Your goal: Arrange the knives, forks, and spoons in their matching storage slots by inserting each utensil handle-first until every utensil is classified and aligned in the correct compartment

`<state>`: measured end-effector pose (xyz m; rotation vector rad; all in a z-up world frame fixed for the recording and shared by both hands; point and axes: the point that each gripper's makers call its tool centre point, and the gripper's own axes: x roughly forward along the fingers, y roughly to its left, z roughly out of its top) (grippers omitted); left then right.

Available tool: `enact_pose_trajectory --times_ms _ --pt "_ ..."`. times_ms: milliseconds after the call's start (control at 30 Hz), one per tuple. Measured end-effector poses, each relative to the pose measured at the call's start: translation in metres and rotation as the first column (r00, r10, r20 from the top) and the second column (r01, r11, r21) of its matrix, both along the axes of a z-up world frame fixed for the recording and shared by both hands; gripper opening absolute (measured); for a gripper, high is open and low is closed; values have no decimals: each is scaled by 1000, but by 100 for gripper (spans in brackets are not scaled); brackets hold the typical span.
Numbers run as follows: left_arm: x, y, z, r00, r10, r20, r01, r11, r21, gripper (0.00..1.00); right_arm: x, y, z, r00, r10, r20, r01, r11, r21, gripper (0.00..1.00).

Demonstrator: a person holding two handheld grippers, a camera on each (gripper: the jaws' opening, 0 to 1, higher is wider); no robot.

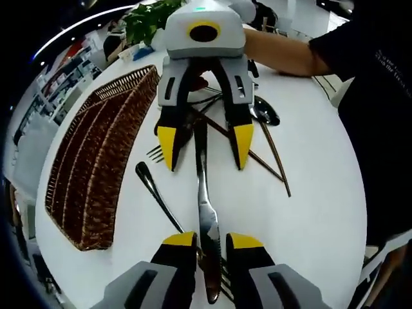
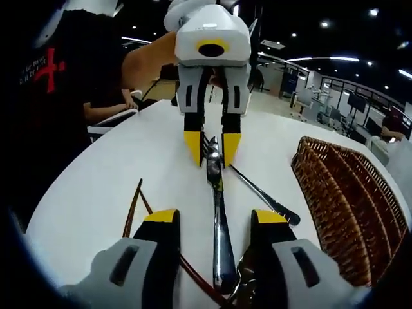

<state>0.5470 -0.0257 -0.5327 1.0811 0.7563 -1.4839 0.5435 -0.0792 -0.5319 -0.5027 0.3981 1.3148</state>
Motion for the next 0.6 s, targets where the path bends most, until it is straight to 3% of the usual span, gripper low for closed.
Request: enact_pose_trajectory --times_ms 600 --pt "3 1 -6 1000 5 11 -5 999 44 13 -1 1 0 1000 5 -7 -4 1000 2 42"
